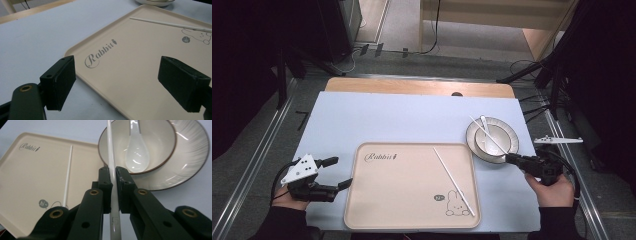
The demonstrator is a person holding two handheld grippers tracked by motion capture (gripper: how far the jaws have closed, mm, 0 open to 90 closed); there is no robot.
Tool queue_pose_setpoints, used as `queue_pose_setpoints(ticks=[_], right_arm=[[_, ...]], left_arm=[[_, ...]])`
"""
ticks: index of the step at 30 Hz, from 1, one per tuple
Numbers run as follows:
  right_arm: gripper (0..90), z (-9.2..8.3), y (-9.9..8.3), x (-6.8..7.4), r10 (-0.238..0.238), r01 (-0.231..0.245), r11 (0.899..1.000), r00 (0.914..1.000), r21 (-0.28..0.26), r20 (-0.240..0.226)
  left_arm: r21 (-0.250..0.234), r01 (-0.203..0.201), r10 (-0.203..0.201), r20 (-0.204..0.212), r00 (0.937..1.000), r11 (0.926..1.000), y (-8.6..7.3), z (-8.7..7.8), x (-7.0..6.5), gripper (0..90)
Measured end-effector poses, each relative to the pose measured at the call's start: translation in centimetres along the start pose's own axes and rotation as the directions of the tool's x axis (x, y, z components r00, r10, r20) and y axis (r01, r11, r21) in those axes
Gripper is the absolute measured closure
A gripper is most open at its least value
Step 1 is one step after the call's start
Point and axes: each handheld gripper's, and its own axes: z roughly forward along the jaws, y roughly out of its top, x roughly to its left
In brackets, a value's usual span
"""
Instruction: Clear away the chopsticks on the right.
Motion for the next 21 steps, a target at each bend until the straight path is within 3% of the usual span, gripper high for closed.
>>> queue_pose_setpoints(ticks=[6,13,21], right_arm=[[84.4,1.0,-0.8,2.3,-0.045,0.045,0.999,0.9990,0.027,-0.007],[84.4,1.9,-1.9,4.1,-0.055,0.057,0.997,0.9976,0.052,-0.042],[84.4,3.5,-3.1,5.6,-0.067,0.069,0.991,0.9974,0.111,-0.029]], left_arm=[[-0.001,-0.001,0.001,-0.002,1.0000,1.0000,0.0,0.0,0.0,15.2],[-0.002,-0.001,0.001,0.000,1.0000,1.0000,0.0,0.0,0.0,15.2],[-0.003,-0.002,0.002,0.000,1.0000,1.0000,0.0,0.0,0.0,15.2]])
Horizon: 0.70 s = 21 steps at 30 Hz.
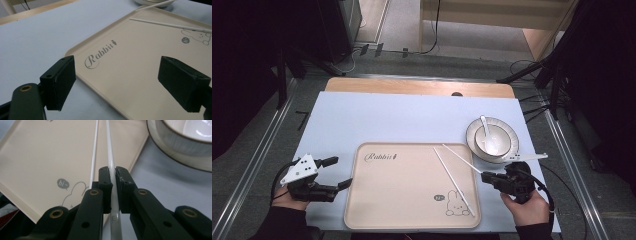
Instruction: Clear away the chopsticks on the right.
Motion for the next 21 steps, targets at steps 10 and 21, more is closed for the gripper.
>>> queue_pose_setpoints(ticks=[10,21], right_arm=[[83.9,3.0,-2.3,2.0,-0.009,0.006,0.998,0.9986,0.063,0.051],[83.7,4.8,-3.3,3.0,0.018,-0.021,0.997,0.9988,0.072,0.046]], left_arm=[[-0.004,-0.005,0.005,0.004,1.0000,1.0000,0.1,0.1,0.0,15.2],[0.000,-0.008,0.008,0.006,1.0000,1.0000,0.1,0.1,-0.1,15.2]])
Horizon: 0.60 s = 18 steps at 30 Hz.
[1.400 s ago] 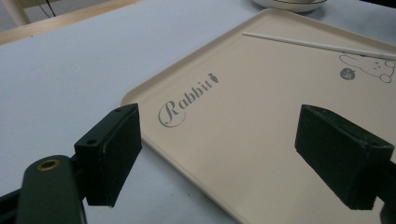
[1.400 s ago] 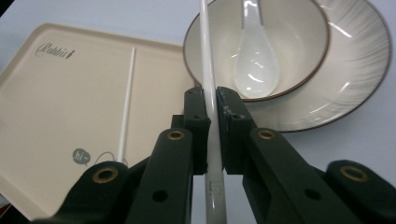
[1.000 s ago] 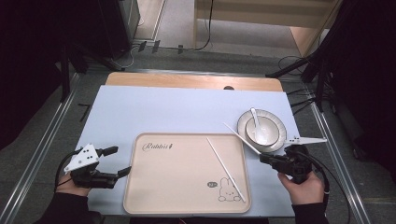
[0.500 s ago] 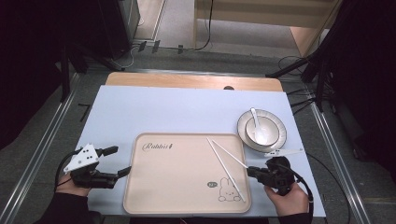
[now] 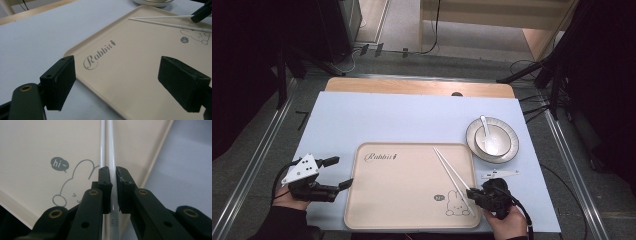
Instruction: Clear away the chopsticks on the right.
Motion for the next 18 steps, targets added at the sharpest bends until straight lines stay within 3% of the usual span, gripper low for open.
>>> queue_pose_setpoints(ticks=[8,18], right_arm=[[83.4,1.1,-0.3,-0.2,0.008,-0.008,1.000,0.9999,-0.003,-0.008],[74.2,1.3,-0.3,-0.3,0.003,-0.004,1.000,0.9989,-0.023,-0.046]], left_arm=[[-0.001,-0.001,0.001,0.004,1.0000,1.0000,0.0,0.0,0.0,15.2],[-0.001,-0.003,0.003,0.005,1.0000,1.0000,0.0,0.0,0.0,15.2]])
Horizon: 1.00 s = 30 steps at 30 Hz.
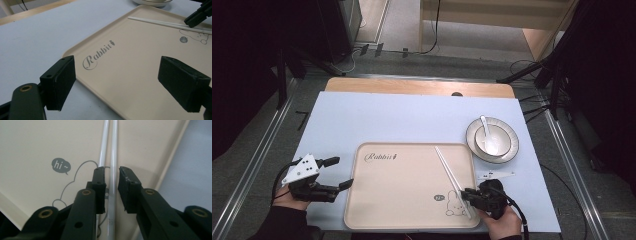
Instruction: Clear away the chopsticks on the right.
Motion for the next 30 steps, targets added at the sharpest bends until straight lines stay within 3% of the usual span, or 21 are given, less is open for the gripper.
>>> queue_pose_setpoints(ticks=[7,9,11,13,15,19,21,30], right_arm=[[60.4,-1.3,0.8,-0.3,-0.036,0.035,0.999,0.9985,-0.033,-0.042],[50.4,-1.5,1.1,-0.4,-0.069,0.066,0.997,0.9956,-0.049,-0.062],[45.9,-1.4,1.5,-0.5,-0.127,0.120,0.991,0.9857,-0.065,-0.110],[39.7,-1.3,2.1,-0.6,-0.152,0.146,0.988,0.9786,-0.055,-0.139],[37.8,-1.3,2.9,-0.7,-0.216,0.211,0.976,0.9645,-0.047,-0.152],[34.2,-1.4,4.1,-1.5,-0.257,0.249,0.966,0.9461,-0.068,-0.197],[32.8,-1.4,4.6,-2.0,-0.275,0.266,0.961,0.9390,-0.073,-0.206],[29.0,-1.8,6.1,-4.3,-0.414,0.404,0.910,0.8886,-0.089,-0.197]], left_arm=[[0.001,0.004,-0.004,-0.001,1.0000,1.0000,0.0,0.0,0.0,15.2],[0.003,0.004,-0.004,0.000,1.0000,1.0000,0.0,0.0,0.0,15.2],[0.003,0.002,-0.002,0.002,1.0000,1.0000,0.0,0.1,0.0,15.2],[0.005,0.004,-0.004,0.001,1.0000,1.0000,0.0,0.0,0.0,15.2],[0.007,0.003,-0.003,-0.001,1.0000,1.0000,-0.1,0.0,0.1,15.2],[0.006,0.006,-0.006,-0.001,1.0000,1.0000,-0.1,0.1,0.1,15.2],[0.009,0.003,-0.003,0.001,1.0000,1.0000,-0.1,0.1,0.1,15.2],[0.006,0.002,-0.002,0.005,1.0000,1.0000,-0.1,0.1,0.1,15.2]])
